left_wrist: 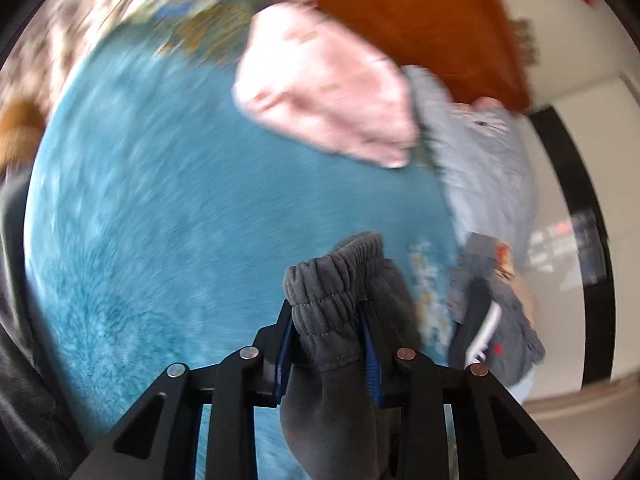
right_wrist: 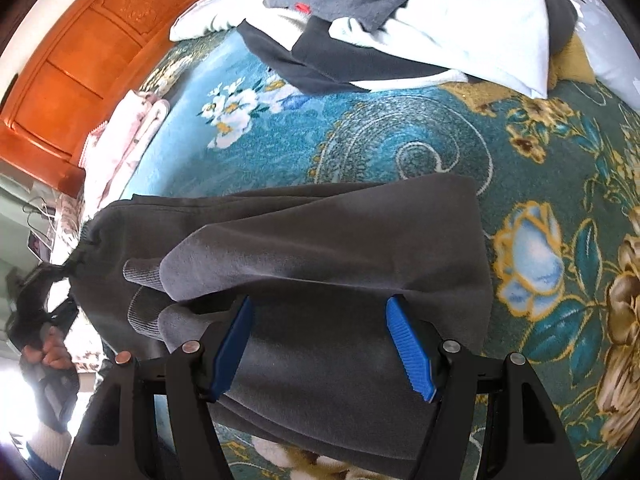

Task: Fold clothes
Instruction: 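Lift the sweatpants cuffs with the left gripper toward the right gripper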

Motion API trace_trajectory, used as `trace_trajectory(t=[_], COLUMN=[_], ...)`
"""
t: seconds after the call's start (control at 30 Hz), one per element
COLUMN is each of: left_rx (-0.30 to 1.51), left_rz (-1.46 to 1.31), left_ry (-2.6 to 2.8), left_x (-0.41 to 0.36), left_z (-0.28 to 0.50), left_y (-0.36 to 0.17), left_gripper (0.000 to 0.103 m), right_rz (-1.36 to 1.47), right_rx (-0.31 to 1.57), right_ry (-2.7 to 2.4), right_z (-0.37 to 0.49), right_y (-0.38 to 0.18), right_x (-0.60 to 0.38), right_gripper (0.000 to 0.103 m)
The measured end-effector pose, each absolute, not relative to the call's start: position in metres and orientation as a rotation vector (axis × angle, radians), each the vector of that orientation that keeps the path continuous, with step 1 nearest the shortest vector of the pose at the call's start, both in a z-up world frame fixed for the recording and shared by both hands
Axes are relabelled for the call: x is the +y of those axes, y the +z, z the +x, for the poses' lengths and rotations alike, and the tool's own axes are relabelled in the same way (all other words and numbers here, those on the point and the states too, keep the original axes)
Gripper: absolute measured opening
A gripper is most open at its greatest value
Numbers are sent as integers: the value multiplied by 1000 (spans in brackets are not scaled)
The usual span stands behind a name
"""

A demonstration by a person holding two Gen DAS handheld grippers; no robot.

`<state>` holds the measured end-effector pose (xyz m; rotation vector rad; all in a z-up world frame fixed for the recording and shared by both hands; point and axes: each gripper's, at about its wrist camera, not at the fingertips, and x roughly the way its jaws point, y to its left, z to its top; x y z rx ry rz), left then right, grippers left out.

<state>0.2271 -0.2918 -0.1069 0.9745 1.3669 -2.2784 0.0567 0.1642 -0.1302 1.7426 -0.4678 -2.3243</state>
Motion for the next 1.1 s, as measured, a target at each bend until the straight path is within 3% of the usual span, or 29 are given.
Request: trace_trajectory(t=[0.23, 0.4, 0.6, 0.7, 0.83, 1.1], left_rx=[1042, 763, 357, 4, -292, -360], left_rz=[895, 950, 1193, 1300, 1425, 1614], left_ry=[-2725, -2941, -3050, -3065, -3040, -2962], left_x=[-195, -112, -4, 56, 107, 126], left_z=[214, 196, 183, 182, 182, 170], left_y=[9, 42, 19, -1, -30, -69], left_gripper=[31, 31, 31, 31, 31, 39], right_rz=[1696, 1653, 1657, 1683, 1704, 1711], right_rx=[-519, -588, -693, -721, -769, -831], right_ry=[-2350, -2401, -2444, -2446, -2450, -2472], right_z=[60, 61, 67, 72, 78, 82], right_y=[-118, -107, -108, -114, -121, -125], right_x=[178, 201, 238, 250, 267, 292], right_gripper=[70, 70, 70, 70, 70, 70])
